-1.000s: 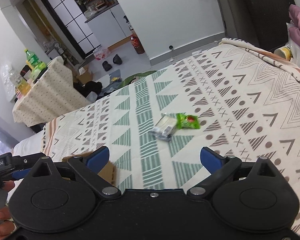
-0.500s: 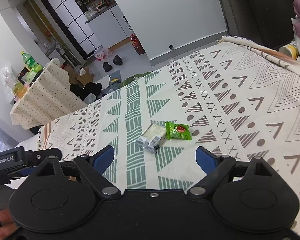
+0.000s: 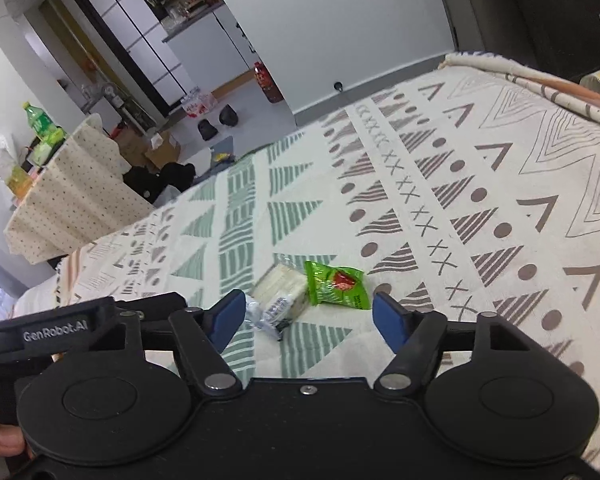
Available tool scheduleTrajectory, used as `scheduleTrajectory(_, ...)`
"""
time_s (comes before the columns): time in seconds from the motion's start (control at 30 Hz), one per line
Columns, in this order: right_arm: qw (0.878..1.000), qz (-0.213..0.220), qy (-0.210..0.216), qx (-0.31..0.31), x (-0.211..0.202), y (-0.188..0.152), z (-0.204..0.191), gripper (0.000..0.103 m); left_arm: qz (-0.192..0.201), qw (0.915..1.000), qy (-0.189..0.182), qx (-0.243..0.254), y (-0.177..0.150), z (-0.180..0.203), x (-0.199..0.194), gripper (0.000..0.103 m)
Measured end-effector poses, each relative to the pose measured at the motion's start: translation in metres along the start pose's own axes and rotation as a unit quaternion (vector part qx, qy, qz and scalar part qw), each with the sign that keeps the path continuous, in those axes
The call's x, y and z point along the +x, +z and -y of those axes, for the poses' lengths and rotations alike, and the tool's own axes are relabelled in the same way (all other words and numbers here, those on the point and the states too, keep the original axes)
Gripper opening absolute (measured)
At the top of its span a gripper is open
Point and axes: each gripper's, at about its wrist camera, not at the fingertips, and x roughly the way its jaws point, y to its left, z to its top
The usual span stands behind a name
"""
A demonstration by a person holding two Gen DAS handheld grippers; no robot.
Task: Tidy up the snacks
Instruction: 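Move both grippers toward the white cake and green plum packets, then grasp the white cake packet with the left gripper while the right grasps the green plum packet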
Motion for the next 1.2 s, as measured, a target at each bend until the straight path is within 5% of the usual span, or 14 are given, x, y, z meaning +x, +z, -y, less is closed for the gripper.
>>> scheduleTrajectory(0.3,0.999,-0.012,-0.011,0.043,0.029,0.000,0.032,0.062,-0.021,0.9995,0.010,0.021,0.000,0.011,0.056,0.095)
scheduleTrajectory(0.7,0.998,-0.016,-0.027,0.050,0.028,0.005,0.042,0.062,-0.039,0.9916,0.031,0.119,-0.005,0.026,0.116,0.095)
scheduleTrajectory(1.0,0.999,-0.033,-0.021,0.014,0.055,0.005,0.022,0.062,-0.035,0.9955,0.014,0.088,-0.010,0.012,0.114,0.048)
scheduleTrajectory(1.2,0.999,-0.038,-0.021,-0.008,0.070,0.002,0.009,0.062,-0.040,0.9965,0.014,0.072,-0.011,0.002,0.104,0.046)
